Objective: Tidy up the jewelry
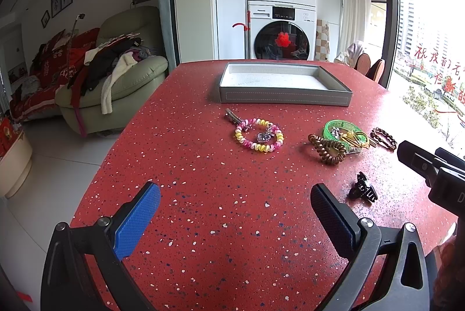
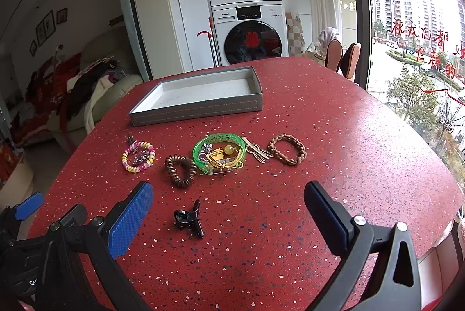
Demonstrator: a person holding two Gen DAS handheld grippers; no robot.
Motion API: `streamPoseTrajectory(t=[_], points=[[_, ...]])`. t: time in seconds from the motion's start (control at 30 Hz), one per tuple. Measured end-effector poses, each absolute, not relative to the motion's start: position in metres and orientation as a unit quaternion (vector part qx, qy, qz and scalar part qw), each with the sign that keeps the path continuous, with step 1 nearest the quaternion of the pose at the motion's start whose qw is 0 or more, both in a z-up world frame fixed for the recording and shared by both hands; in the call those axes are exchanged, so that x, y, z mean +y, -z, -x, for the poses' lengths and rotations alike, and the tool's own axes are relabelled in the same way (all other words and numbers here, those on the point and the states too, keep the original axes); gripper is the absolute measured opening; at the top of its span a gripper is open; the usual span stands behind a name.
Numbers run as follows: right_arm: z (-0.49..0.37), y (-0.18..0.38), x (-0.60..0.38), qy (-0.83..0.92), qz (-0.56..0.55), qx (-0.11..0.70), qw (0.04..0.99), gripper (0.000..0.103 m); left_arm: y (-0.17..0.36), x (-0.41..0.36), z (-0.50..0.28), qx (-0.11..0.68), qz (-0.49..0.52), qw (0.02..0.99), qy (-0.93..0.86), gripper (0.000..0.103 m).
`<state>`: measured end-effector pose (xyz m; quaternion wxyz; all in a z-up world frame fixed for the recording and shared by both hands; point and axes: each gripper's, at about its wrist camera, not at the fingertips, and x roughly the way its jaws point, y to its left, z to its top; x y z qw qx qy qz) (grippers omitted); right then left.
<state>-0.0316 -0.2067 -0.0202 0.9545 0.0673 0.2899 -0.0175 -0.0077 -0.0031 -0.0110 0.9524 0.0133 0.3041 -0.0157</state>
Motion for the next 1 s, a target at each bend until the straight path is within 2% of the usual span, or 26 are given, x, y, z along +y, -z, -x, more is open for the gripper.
streamPoseTrajectory(t=[0.7,1.0], points=[[0.032,0.020,-0.205,0.011,-0.071,0.292,0.954,0.103,0.015,-0.003,0.007,0.320,-0.012,0.947,0.016,0.103],[0.021,0.015,-0.224,-0.013,-0.112,0.288,0.951,0.103,0.014,0.005,-0.014,0.352,0.002,0.935,0.030,0.103]])
